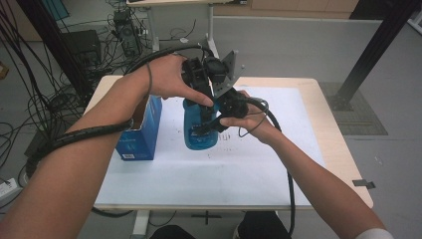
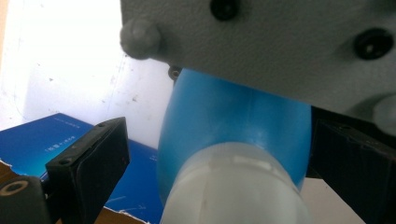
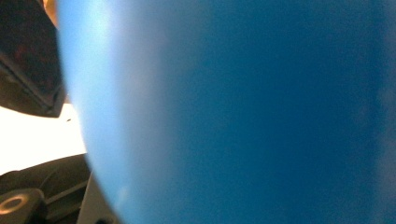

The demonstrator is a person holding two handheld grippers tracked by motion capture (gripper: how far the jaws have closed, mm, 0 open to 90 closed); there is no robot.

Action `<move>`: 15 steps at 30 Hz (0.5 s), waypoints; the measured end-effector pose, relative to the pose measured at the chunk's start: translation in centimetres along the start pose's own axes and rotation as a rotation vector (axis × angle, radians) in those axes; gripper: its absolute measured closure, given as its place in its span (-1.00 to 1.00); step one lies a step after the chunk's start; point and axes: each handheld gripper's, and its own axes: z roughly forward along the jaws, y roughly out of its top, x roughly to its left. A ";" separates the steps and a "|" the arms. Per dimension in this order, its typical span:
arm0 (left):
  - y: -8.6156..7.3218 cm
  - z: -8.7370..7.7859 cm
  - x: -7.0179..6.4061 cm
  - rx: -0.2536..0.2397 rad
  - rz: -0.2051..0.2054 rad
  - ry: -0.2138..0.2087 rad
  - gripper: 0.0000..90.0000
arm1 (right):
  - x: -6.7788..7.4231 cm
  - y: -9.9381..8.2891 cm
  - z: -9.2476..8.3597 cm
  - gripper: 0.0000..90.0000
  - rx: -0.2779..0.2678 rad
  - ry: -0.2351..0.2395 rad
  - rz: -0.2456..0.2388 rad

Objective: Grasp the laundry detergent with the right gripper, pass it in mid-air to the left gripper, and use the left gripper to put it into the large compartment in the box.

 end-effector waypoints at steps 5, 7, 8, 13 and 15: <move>0.0 0.0 0.0 -0.003 0.000 0.003 -0.87 | 0.1 0.0 -0.1 -0.05 0.008 0.002 0.018; -0.1 0.0 0.0 -0.005 -0.001 0.002 -0.87 | 0.1 -0.1 -0.1 -0.05 0.012 0.003 0.024; -0.1 0.0 0.0 -0.005 -0.001 0.002 -0.87 | 0.1 -0.1 -0.1 -0.05 0.012 0.003 0.024; -0.1 0.1 0.0 0.000 -0.001 0.002 -0.87 | 0.1 -0.1 -0.1 -0.05 0.012 0.003 0.023; 0.0 0.0 0.0 0.002 0.000 0.001 -0.87 | 0.1 -0.1 -0.1 -0.05 0.013 0.004 0.023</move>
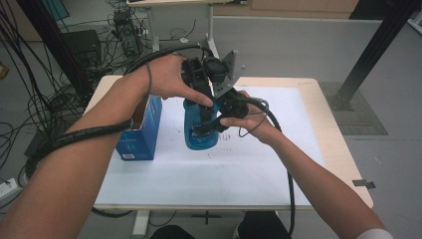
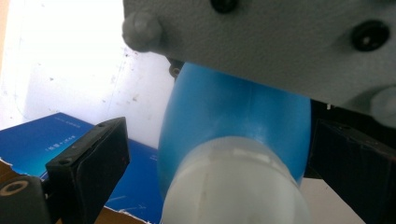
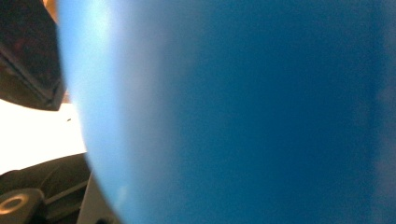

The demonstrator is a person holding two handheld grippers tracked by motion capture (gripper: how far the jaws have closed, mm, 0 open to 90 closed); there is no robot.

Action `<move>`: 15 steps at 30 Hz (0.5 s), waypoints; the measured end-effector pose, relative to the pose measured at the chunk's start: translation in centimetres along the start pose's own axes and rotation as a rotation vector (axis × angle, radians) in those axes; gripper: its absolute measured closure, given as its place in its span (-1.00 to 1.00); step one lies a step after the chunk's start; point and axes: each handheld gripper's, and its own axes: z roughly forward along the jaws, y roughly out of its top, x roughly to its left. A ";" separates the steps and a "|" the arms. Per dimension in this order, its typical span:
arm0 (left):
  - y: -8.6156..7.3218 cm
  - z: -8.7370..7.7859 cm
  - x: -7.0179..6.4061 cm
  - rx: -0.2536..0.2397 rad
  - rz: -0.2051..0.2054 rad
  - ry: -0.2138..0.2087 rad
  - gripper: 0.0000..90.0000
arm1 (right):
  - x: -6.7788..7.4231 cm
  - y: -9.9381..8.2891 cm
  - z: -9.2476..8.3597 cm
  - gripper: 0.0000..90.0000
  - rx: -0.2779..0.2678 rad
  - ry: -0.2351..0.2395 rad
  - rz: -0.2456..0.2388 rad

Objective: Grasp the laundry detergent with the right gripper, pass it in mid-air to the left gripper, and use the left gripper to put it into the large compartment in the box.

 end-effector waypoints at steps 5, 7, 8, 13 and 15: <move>0.0 -0.1 0.0 -0.002 0.001 0.002 -0.87 | 0.0 0.0 0.0 -0.05 -0.001 -0.001 0.001; 0.0 -0.1 0.0 -0.004 0.000 0.004 -0.87 | 0.0 0.0 0.0 -0.05 -0.004 -0.001 -0.003; 0.0 -0.1 0.0 -0.004 0.000 0.003 -0.87 | 0.0 0.0 0.0 -0.05 -0.003 0.000 -0.001; 0.0 -0.1 0.0 -0.006 -0.001 0.002 -0.87 | 0.0 0.0 0.0 -0.05 -0.003 -0.001 -0.002; 0.0 -0.1 0.0 -0.005 0.002 0.002 -0.87 | 0.0 0.0 0.0 -0.05 -0.004 0.000 -0.002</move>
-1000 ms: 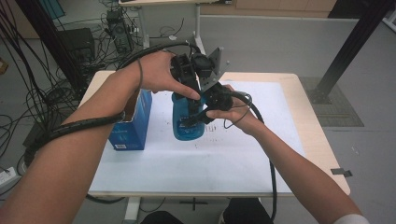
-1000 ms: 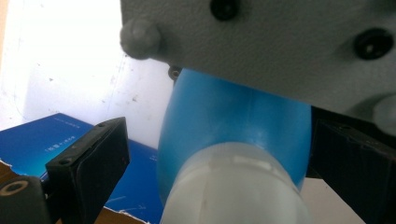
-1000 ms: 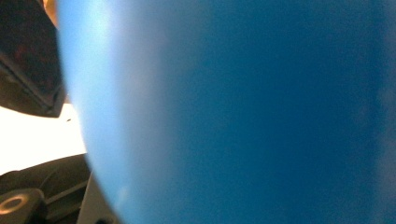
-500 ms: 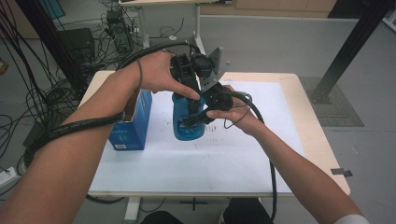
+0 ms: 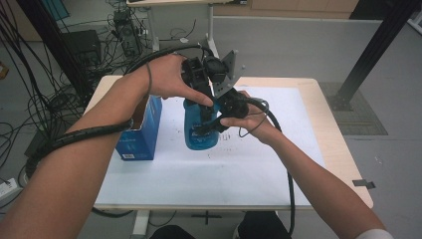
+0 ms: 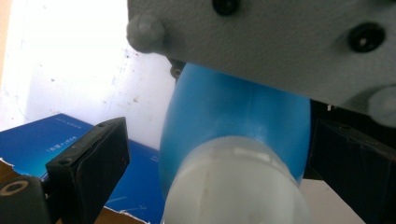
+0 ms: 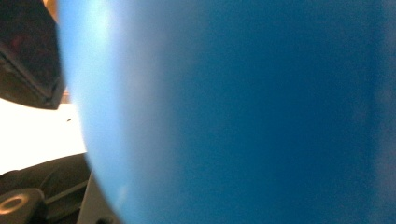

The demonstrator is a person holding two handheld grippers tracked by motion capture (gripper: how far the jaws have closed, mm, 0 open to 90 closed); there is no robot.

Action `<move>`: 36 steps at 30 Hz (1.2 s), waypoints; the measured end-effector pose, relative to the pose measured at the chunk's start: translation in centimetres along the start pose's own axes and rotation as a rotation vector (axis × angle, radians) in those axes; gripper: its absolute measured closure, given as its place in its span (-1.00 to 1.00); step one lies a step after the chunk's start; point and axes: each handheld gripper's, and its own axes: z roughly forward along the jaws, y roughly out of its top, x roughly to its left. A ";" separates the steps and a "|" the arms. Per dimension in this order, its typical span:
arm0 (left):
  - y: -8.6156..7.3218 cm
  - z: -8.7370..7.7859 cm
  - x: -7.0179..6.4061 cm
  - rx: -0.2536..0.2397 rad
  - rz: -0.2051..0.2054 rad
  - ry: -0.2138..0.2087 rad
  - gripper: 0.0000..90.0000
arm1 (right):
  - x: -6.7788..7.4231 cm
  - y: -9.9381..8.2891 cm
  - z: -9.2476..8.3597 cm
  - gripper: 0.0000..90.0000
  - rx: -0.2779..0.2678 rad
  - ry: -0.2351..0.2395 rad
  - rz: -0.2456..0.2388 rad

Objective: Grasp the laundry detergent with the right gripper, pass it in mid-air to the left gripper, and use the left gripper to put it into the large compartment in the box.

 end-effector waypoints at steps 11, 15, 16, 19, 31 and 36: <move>-0.1 -0.1 0.0 -0.002 -0.002 0.006 -0.87 | 0.0 0.0 0.0 -0.05 -0.003 0.001 -0.003; -0.1 -0.1 0.0 0.000 -0.004 0.008 -0.87 | 0.0 0.0 0.1 -0.05 -0.001 0.002 -0.010; -0.2 -0.1 0.0 -0.003 -0.004 0.008 -0.87 | 0.0 0.0 0.1 -0.05 -0.001 0.002 -0.010; -0.2 -0.1 0.0 -0.003 -0.005 0.007 -0.87 | 0.0 0.0 0.1 -0.05 0.000 -0.003 -0.013; -0.2 -0.1 0.0 0.003 -0.003 0.009 -0.87 | 0.1 0.0 0.1 -0.05 0.000 0.001 -0.007; -0.2 -0.1 0.0 -0.001 0.000 0.010 -0.87 | 0.1 0.0 0.0 -0.05 0.003 0.001 -0.003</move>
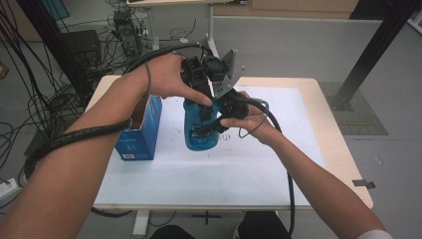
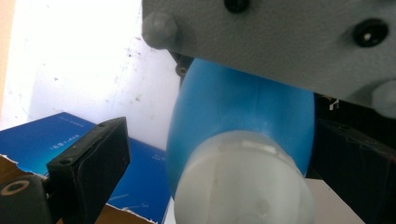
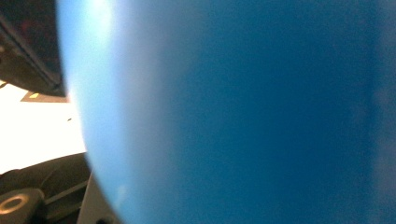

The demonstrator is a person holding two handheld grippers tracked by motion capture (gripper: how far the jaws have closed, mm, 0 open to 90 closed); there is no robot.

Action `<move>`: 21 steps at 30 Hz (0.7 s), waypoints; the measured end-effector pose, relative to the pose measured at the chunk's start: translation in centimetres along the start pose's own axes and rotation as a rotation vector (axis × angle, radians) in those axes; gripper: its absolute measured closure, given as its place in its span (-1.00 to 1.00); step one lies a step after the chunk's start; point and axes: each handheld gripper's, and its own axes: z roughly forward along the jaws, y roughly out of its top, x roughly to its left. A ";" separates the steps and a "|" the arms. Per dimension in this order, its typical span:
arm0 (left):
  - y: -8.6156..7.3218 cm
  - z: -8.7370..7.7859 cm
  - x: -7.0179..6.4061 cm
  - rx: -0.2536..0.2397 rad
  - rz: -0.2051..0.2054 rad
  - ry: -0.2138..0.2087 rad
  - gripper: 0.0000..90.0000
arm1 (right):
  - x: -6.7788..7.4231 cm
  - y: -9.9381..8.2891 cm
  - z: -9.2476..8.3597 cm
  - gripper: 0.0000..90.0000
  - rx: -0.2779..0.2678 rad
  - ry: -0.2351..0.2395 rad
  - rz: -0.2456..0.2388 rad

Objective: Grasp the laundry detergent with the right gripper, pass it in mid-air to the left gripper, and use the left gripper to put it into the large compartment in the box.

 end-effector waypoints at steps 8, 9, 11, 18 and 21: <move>0.0 0.1 -0.1 0.002 -0.006 0.000 -0.86 | 0.0 0.0 0.0 -0.05 -0.003 -0.002 -0.004; 0.0 0.1 0.0 0.007 0.001 0.000 -0.86 | 0.0 0.0 0.0 -0.05 -0.003 -0.003 -0.006; 0.1 0.1 0.0 0.004 0.006 0.003 -0.86 | 0.0 0.0 -0.1 -0.05 -0.004 -0.003 -0.007; 0.2 0.2 -0.1 0.005 0.013 0.004 -0.84 | 0.1 0.0 -0.1 -0.05 -0.002 0.004 0.002; 0.2 0.3 -0.2 0.004 0.011 0.003 -0.84 | 0.1 0.0 0.0 -0.05 -0.008 -0.001 -0.008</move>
